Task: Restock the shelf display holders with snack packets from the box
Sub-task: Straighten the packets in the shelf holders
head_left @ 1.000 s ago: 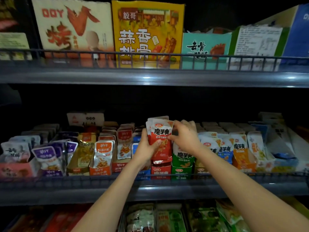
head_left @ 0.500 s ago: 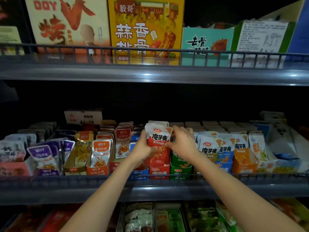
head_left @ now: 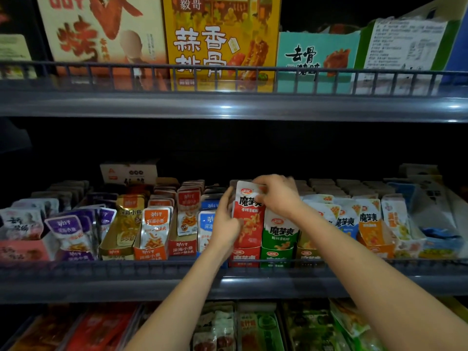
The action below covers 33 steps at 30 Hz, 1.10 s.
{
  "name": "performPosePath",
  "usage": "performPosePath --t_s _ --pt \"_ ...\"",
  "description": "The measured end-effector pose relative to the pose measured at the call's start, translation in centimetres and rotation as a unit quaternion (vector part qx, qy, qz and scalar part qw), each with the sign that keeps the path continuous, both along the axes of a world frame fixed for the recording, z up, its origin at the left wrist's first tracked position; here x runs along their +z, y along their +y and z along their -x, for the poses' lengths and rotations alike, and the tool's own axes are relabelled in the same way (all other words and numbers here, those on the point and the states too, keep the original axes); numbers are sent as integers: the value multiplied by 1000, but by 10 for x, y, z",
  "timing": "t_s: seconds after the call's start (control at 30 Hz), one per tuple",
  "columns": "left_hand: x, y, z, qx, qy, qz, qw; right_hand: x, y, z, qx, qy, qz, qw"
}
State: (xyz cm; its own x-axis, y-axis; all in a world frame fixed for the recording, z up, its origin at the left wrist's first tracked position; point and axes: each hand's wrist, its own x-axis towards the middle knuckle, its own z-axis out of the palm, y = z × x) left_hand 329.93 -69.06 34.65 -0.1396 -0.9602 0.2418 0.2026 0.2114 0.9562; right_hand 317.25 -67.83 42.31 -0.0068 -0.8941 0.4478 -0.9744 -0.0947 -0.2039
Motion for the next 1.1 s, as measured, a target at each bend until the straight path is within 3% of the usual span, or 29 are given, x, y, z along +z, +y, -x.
performPosePath --t_s 0.17,0.33,0.4,0.6,0.7,0.83,0.9,1.0,1.1 --pt "-2 1 -19 4 -58 55 997 -6 6 2 15 29 -18 999" --pt "-7 -2 -27 83 -282 133 947 -4 6 -2 -25 138 -17 990" --pt "-9 -2 -25 113 -286 128 943 -2 4 -2 -41 146 1 988" --pt "-17 -2 -22 110 -309 119 937 -7 1 0 -51 27 -52 997" --pt "-19 -3 -28 80 -302 116 943 -5 -2 -4 -48 115 -59 990" --pt "-22 4 -37 50 -212 78 973 -4 -3 -17 -36 169 -63 983" --pt "-25 7 -39 56 -199 78 975 -5 -2 -14 -22 134 -45 990" --pt "-28 10 -38 59 -185 79 978 -9 -1 -4 -14 7 5 1000" --pt "-27 11 -35 68 -185 80 977 -15 -1 -3 -14 27 -20 999"
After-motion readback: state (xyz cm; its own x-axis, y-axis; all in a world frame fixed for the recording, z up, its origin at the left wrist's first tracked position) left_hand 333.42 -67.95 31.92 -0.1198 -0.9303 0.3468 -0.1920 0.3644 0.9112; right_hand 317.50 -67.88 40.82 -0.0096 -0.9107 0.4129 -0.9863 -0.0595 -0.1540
